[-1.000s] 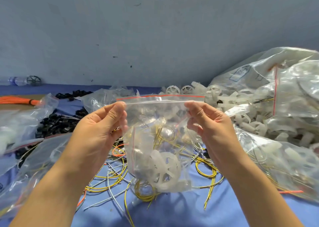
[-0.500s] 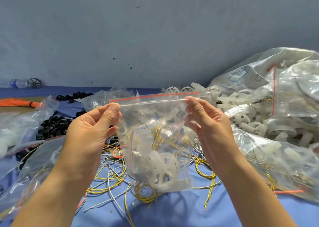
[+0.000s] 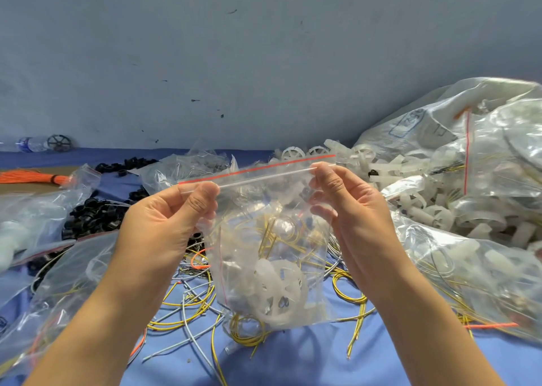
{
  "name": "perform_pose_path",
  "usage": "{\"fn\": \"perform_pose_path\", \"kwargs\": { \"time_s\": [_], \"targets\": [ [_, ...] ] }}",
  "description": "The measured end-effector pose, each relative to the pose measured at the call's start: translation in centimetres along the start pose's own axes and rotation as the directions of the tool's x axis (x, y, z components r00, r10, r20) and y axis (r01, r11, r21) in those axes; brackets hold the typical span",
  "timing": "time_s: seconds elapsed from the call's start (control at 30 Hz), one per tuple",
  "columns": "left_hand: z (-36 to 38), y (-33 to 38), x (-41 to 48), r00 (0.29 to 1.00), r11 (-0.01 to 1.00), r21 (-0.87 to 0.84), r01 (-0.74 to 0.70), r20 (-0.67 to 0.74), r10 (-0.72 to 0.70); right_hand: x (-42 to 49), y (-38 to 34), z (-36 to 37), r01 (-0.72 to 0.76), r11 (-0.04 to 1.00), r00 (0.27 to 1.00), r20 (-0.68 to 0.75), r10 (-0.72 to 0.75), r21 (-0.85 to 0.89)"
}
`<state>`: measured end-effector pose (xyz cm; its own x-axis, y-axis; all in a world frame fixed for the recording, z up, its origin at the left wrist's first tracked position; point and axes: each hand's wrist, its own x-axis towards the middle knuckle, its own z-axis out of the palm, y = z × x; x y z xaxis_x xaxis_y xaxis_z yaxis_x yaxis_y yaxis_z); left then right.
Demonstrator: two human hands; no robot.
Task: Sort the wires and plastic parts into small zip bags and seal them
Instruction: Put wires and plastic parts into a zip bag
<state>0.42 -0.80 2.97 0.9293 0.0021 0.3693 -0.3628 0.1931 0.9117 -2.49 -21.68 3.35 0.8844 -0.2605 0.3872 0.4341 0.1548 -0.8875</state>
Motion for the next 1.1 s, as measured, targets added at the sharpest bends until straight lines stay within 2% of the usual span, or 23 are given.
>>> {"fn": "perform_pose_path", "kwargs": {
  "time_s": [0.17, 0.23, 0.27, 0.3, 0.33, 0.37, 0.4, 0.47, 0.5, 0.6, 0.77, 0.87, 0.97, 1.1],
  "targets": [
    [0.1, 0.4, -0.1, 0.997, 0.995, 0.084, -0.055, -0.042, 0.059, 0.0, 0.0, 0.2, 0.026, 0.999, 1.000, -0.015, -0.026, -0.023],
    [0.2, 0.7, -0.4, 0.995, 0.985, 0.140, -0.097, -0.025, 0.102, -0.1, -0.6, 0.3, 0.098, 0.981, 0.994, -0.032, -0.104, -0.166],
    [0.2, 0.9, -0.5, 0.992, 0.978, 0.169, -0.124, -0.013, 0.128, -0.2, -1.1, 0.3, 0.175, 0.924, 0.981, -0.019, -0.192, -0.339],
    [0.4, 1.1, -0.7, 0.987, 0.968, 0.198, -0.155, 0.004, 0.158, -0.3, -1.6, 0.3, 0.273, 0.795, 0.953, 0.042, -0.299, -0.542],
    [0.6, 1.3, -1.0, 0.982, 0.956, 0.224, -0.187, 0.025, 0.186, -0.5, -2.3, 0.4, 0.370, 0.610, 0.911, 0.147, -0.384, -0.701],
    [0.8, 1.4, -1.2, 0.976, 0.943, 0.252, -0.218, 0.046, 0.214, -0.8, -3.0, 0.9, 0.447, 0.440, 0.868, 0.259, -0.424, -0.779],
    [1.2, 1.6, -1.5, 0.969, 0.928, 0.280, -0.248, 0.068, 0.238, -1.2, -3.6, 1.4, 0.496, 0.331, 0.841, 0.348, -0.414, -0.803],
    [1.7, 1.8, -1.9, 0.946, 0.884, 0.336, -0.324, 0.117, 0.302, -1.6, -4.2, 2.2, 0.540, 0.222, 0.823, 0.454, -0.342, -0.812],
    [1.9, 1.9, -2.1, 0.928, 0.851, 0.369, -0.373, 0.149, 0.342, -1.8, -4.3, 2.5, 0.540, 0.203, 0.828, 0.472, -0.304, -0.816],
    [1.9, 2.3, -2.3, 0.891, 0.766, 0.455, -0.453, 0.226, 0.393, -2.0, -4.2, 2.5, 0.525, 0.246, 0.844, 0.461, -0.274, -0.815],
    [1.1, 2.2, -2.0, 0.940, 0.851, 0.399, -0.342, 0.142, 0.311, -2.3, -4.3, 2.5, 0.493, 0.254, 0.857, 0.414, -0.307, -0.832],
    [1.7, 2.0, -2.2, 0.936, 0.833, 0.429, -0.350, 0.125, 0.329, -2.7, -4.2, 3.3, 0.500, 0.271, 0.852, 0.411, -0.325, -0.822],
    [1.9, 1.6, -2.4, 0.921, 0.776, 0.506, -0.377, 0.114, 0.373, -3.2, -3.9, 3.9, 0.503, 0.211, 0.840, 0.415, -0.350, -0.838],
    [1.6, 1.6, -2.2, 0.931, 0.786, 0.511, -0.348, 0.090, 0.353, -3.2, -3.8, 3.9, 0.506, 0.137, 0.817, 0.422, -0.392, -0.852]
  ]
}}
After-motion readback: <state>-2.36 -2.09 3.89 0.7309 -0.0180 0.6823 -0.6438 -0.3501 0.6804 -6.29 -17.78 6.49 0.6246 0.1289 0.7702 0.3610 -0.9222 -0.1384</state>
